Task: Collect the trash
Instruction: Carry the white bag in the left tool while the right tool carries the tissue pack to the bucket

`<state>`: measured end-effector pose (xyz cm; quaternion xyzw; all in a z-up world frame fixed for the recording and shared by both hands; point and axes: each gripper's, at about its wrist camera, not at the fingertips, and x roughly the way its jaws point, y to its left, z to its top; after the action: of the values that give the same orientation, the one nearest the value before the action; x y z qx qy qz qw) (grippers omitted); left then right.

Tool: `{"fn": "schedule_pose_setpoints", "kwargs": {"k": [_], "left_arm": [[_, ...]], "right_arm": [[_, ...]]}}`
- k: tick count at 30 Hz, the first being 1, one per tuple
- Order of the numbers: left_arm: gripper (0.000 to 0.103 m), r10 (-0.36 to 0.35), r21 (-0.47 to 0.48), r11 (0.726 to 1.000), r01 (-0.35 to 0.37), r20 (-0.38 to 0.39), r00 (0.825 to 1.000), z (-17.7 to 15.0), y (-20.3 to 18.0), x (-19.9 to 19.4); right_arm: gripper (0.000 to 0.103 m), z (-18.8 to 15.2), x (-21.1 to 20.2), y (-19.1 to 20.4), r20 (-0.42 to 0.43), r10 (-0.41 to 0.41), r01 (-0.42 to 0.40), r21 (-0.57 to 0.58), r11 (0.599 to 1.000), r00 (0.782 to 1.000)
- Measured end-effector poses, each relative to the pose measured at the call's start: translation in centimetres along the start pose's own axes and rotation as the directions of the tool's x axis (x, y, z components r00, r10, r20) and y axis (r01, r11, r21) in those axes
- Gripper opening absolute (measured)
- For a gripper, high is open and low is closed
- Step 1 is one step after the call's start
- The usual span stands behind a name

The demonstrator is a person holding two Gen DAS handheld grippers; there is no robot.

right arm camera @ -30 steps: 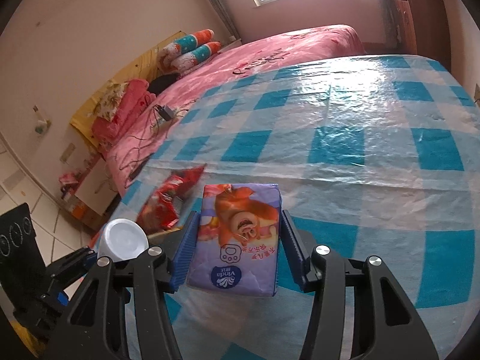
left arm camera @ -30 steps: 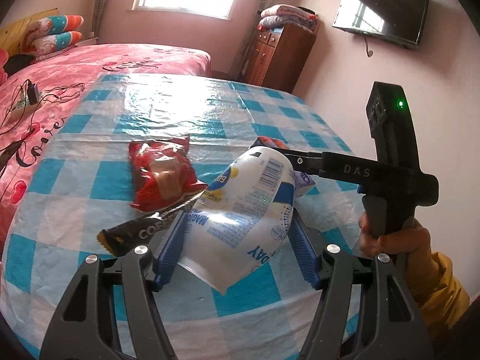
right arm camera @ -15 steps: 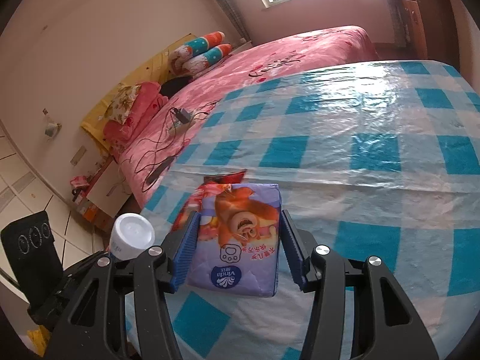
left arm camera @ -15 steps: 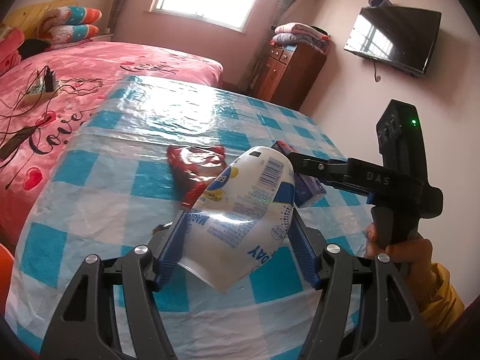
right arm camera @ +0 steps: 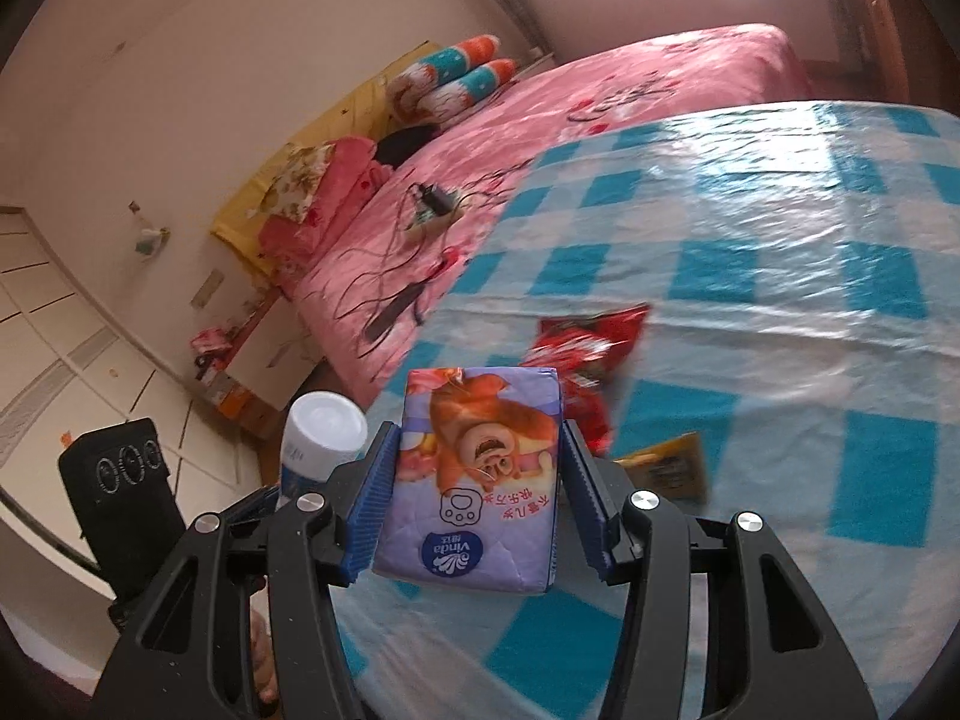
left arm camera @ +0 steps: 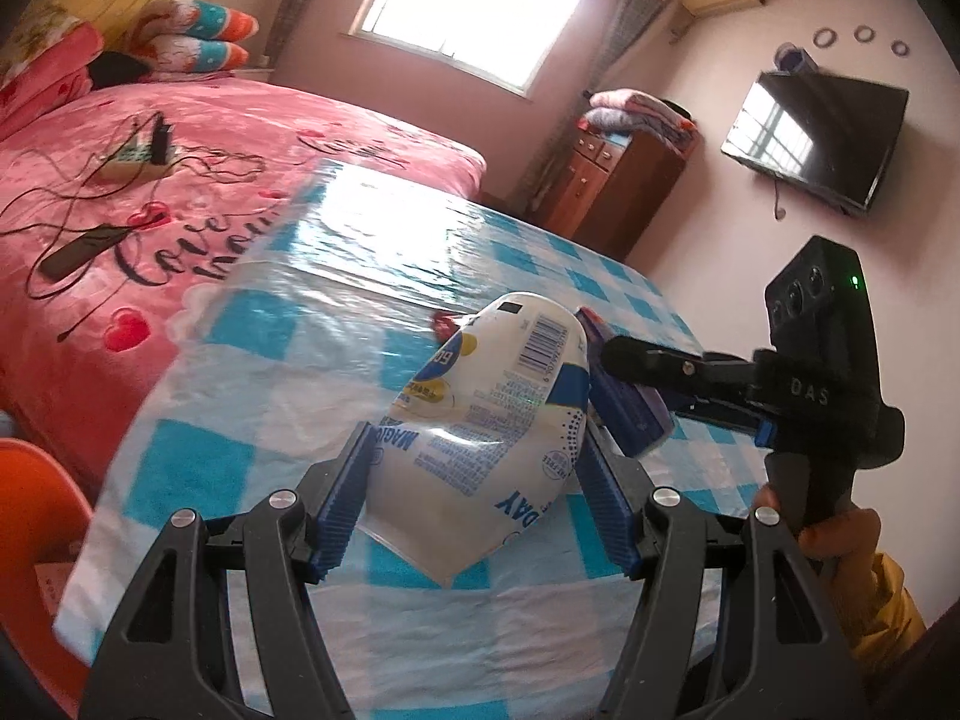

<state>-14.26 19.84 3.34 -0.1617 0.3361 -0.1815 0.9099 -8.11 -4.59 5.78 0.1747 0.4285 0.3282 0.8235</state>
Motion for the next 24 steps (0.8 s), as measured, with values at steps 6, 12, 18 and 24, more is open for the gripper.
{"fn": "schedule_pose_setpoints", "kwargs": {"k": [6, 12, 18, 24], "left_arm": [[0.067, 0.036, -0.056, 0.998, -0.034, 0.03, 0.999, -0.2, 3.0, -2.0], [0.067, 0.1, -0.119, 0.989, -0.093, 0.057, 0.993, -0.9, 6.6, -4.4], [0.067, 0.189, -0.185, 0.967, -0.173, 0.073, 0.979, -1.8, 10.3, -6.8], [0.067, 0.279, -0.259, 0.932, -0.253, 0.067, 0.958, -3.3, 14.2, -9.2]], "right_arm": [[0.054, -0.4, 2.8, 2.8, -0.07, 0.051, -0.052, -0.008, 0.999, 0.996], [0.054, -1.1, 5.8, 6.1, -0.146, 0.091, -0.097, -0.038, 0.995, 0.985], [0.054, -2.2, 8.4, 9.3, -0.218, 0.12, -0.14, -0.078, 0.987, 0.969], [0.054, -3.2, 11.2, 13.0, -0.284, 0.136, -0.177, -0.124, 0.976, 0.949]]}}
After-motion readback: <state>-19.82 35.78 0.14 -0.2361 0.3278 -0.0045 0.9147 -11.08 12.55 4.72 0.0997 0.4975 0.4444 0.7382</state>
